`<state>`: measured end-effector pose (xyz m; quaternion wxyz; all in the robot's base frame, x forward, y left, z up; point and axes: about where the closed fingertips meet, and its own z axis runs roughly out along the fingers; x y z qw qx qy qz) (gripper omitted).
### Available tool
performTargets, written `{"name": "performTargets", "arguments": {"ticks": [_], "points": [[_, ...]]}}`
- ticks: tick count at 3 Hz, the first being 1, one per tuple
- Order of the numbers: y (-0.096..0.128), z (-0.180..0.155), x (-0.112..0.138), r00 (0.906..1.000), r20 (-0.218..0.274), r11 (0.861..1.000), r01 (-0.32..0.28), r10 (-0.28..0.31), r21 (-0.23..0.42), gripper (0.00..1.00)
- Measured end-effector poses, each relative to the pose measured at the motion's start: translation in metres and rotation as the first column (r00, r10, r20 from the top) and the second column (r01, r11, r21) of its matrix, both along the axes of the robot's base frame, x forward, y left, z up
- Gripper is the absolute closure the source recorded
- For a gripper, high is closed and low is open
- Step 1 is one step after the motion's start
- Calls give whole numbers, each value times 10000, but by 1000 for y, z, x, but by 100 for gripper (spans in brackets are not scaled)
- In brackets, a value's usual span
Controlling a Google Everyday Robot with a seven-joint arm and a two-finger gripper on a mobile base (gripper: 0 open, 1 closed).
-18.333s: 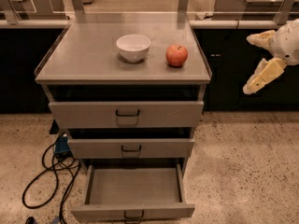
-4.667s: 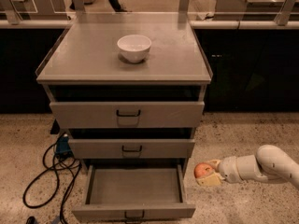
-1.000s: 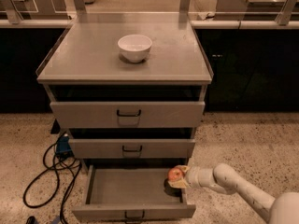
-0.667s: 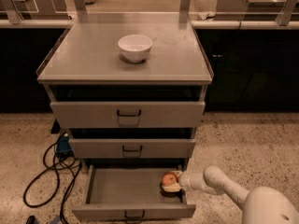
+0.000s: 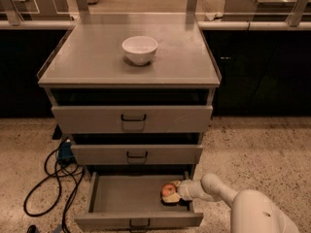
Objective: Place apple into bottom drawer
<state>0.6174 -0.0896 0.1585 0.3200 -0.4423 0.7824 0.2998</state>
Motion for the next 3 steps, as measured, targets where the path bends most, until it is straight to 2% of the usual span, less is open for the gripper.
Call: {"name": "performTargets", "arguments": {"ticks": [1,2,3], "points": [[19,-15,-7,9990,-170,9978,-415,407,-512,100],[19,-15,-7,9990,-171,9978,-415,407,-512,100],[19,-15,-7,9990,-171,9978,-416,407,-511,81]]}}
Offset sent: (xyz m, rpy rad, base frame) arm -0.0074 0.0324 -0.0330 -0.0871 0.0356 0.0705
